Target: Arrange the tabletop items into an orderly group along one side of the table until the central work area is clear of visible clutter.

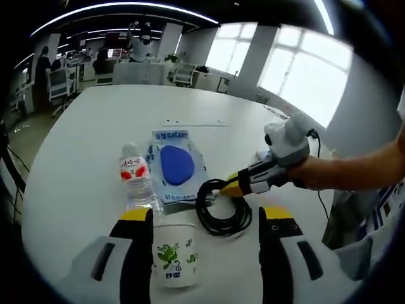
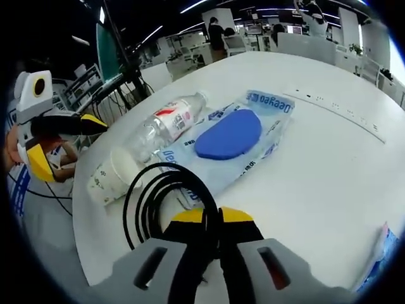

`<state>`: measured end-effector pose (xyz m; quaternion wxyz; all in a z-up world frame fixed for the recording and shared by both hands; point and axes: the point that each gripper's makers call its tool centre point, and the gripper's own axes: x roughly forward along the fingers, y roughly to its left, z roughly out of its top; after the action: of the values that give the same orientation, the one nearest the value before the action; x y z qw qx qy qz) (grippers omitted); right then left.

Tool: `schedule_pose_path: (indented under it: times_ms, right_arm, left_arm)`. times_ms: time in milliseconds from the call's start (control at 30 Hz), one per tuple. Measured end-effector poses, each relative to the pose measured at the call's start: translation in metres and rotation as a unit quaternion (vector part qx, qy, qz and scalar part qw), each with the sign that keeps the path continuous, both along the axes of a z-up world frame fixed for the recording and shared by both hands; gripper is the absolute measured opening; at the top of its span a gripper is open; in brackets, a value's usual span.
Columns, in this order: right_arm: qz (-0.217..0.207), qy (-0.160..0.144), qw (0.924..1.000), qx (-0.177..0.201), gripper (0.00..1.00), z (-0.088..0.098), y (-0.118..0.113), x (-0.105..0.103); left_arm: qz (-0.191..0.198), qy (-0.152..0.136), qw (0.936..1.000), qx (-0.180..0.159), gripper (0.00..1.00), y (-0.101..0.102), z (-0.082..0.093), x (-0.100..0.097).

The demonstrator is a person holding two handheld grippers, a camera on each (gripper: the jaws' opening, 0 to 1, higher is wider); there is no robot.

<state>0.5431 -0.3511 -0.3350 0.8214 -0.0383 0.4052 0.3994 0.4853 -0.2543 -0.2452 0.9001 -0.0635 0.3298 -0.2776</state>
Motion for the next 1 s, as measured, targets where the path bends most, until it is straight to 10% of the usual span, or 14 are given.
schedule_pose_path:
  times_ms: [1000]
  right_arm:
    - [-0.035, -0.014, 0.9983, 0.044, 0.03, 0.045, -0.024, -0.018]
  left_arm:
    - [-0.059, -0.005, 0.9978, 0.027, 0.48, -0.046, -0.01, 0.012]
